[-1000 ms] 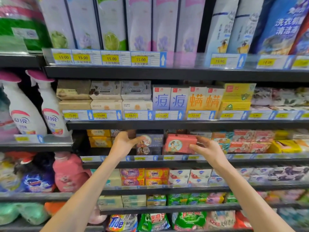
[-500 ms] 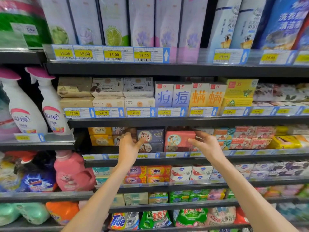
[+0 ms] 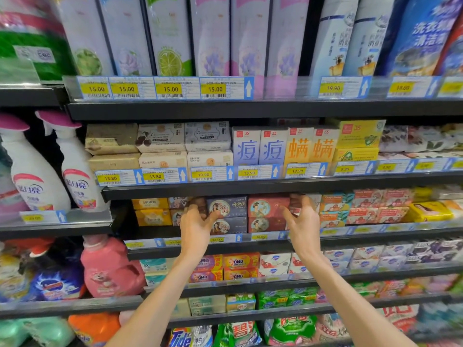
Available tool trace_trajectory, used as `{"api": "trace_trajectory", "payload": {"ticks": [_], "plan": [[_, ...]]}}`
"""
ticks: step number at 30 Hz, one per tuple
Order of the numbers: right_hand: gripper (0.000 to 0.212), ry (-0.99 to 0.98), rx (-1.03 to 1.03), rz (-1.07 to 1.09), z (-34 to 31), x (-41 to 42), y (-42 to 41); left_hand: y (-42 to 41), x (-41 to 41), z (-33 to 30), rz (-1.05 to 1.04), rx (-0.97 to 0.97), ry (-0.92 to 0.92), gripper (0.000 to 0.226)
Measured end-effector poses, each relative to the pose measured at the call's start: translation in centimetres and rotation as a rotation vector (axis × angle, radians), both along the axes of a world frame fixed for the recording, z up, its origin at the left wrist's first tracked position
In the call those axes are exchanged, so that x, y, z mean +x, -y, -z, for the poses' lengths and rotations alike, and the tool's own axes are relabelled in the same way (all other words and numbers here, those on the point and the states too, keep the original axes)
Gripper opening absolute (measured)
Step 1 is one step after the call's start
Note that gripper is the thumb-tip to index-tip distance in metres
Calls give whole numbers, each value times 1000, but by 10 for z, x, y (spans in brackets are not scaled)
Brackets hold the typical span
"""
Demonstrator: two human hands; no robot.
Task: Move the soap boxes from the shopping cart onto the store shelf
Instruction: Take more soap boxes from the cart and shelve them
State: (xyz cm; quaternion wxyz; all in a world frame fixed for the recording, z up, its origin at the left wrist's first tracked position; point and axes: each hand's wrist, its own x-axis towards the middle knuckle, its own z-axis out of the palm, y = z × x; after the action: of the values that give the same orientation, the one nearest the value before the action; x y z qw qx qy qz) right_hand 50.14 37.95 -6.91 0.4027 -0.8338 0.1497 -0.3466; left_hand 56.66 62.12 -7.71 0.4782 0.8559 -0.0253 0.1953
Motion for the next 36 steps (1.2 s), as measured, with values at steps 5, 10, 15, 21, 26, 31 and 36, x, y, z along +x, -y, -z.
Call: {"api": "trace_trajectory", "payload": {"ticks": [5,10,15,21,26,31,36], "plan": [[28,32,-11,53,8,10,-3,4,2,3,-17,-3,7,34],[24,76,-24,81,9,13,-7,5,3,3,-23,10,32,31],[25,99,-18,86,13,13,-9,6,2,3,-18,7,6,32],[30,74,21,-6,15,1,-7,2,-14,6,21,-29,49,40],[31,60,5,-93,21,-13,-18,-22,-56,8,-26,40,87,39],[23,-2,-312,-562,35,-21,-77,-80,-119,29,-150,322,121,34],[38,-75,-603,-951,48,-30,-175,-158,-206,53,-366,493,-4,41]]}}
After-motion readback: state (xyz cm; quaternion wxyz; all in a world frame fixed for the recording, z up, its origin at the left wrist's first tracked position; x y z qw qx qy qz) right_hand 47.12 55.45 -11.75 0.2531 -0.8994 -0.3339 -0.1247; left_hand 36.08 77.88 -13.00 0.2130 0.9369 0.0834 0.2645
